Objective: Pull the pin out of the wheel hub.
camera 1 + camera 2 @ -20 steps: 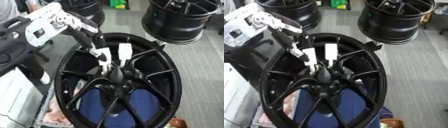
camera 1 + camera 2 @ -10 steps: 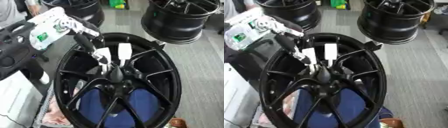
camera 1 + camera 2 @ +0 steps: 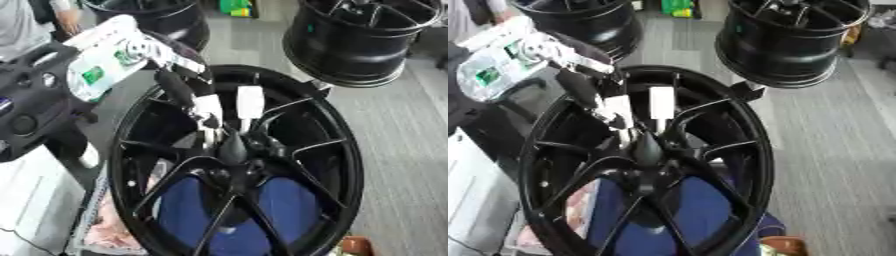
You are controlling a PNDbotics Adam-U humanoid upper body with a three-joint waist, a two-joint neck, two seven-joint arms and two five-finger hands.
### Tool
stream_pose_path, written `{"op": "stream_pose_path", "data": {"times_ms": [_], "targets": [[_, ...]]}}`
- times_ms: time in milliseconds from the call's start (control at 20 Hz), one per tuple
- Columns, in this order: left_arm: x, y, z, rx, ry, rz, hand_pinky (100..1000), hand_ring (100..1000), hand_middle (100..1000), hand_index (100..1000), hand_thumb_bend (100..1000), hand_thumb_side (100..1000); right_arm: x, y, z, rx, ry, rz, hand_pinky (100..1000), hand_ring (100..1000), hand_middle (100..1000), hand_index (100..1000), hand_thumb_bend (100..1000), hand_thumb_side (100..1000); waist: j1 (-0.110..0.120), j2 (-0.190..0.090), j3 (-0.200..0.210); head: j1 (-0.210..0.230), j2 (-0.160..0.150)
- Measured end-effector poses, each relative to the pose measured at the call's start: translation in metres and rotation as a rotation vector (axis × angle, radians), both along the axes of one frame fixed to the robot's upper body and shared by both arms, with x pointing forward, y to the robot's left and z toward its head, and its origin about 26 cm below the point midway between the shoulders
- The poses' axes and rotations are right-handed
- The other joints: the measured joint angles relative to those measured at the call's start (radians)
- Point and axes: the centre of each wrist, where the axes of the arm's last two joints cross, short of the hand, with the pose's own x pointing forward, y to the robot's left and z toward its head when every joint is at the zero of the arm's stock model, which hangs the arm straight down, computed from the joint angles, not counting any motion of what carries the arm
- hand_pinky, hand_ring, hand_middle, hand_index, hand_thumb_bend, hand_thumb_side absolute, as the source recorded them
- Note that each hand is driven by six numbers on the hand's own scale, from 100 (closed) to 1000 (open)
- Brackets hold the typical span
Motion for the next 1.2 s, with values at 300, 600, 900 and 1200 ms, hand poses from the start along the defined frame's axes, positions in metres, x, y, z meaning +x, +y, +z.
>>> {"op": "stream_pose_path", "data": {"times_ms": [300,600,900,1200], "targets": [[-0.002,-0.002,0.001,-0.011,0.001,0.006,612,575,487,657,243,117,0.0,-0.001,0.001,0.003,-0.008,-0.005,858,697,588,731,100,314,0.0,0.0,0.0,0.0,0.0],[-0.002,-0.001,0.002,-0.026,-0.001,0.012,550,519,385,550,100,179,-0.001,-0.002,-0.002,0.015,-0.009,-0.011,859,697,588,730,100,321,0.0,0.001,0.0,0.0,0.0],[-0.008,0.01,0.023,-0.14,-0.114,-0.004,540,510,371,535,100,187,-0.002,-0.002,-0.002,0.018,-0.008,-0.011,859,697,588,731,100,312,-0.003,0.005,0.005,0.0,0.0],[-0.014,0.034,0.062,-0.204,-0.295,0.041,542,500,355,526,100,187,-0.003,-0.004,-0.003,0.012,-0.008,-0.021,859,699,590,732,100,287,-0.015,0.003,0.03,-0.028,0.0]]}}
